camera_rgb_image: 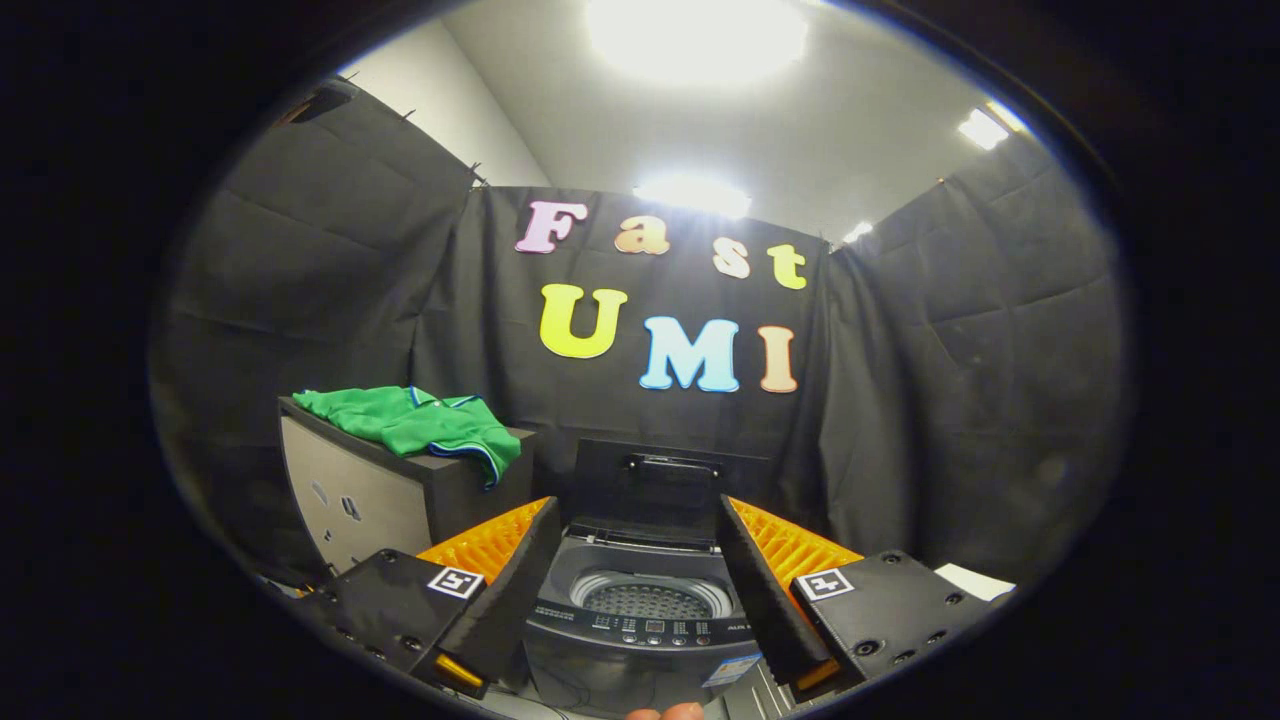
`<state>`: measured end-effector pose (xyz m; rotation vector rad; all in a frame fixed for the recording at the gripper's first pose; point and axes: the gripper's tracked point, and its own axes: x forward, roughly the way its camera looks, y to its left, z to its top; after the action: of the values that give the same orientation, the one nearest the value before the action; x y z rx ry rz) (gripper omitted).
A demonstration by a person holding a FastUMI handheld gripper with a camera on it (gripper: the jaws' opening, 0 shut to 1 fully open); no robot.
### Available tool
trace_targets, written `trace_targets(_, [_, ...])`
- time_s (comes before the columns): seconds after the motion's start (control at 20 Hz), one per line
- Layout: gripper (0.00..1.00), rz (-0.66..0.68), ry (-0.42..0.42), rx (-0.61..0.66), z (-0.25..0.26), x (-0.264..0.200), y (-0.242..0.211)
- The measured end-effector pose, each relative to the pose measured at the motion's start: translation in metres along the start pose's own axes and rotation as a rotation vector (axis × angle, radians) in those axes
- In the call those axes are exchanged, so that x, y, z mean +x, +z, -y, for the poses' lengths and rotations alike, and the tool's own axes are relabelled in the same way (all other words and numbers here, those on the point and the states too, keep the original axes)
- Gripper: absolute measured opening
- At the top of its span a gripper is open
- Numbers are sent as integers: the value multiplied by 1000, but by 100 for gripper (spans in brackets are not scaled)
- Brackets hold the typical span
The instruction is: Put the clothes into the washing machine and then close the washing machine lid.
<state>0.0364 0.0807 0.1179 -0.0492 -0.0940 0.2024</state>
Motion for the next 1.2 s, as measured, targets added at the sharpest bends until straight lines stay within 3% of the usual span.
trace_targets(0.4, [98, 28, 205, 6, -74, 48, 84])
trace_targets(0.6, [98, -97, 257, 78, -108, 85, 105])
trace_targets(0.85, [98, -209, 249, 29, -147, 145, 120])
trace_targets(1.2, [98, -482, 403, 122, -249, 198, 112])
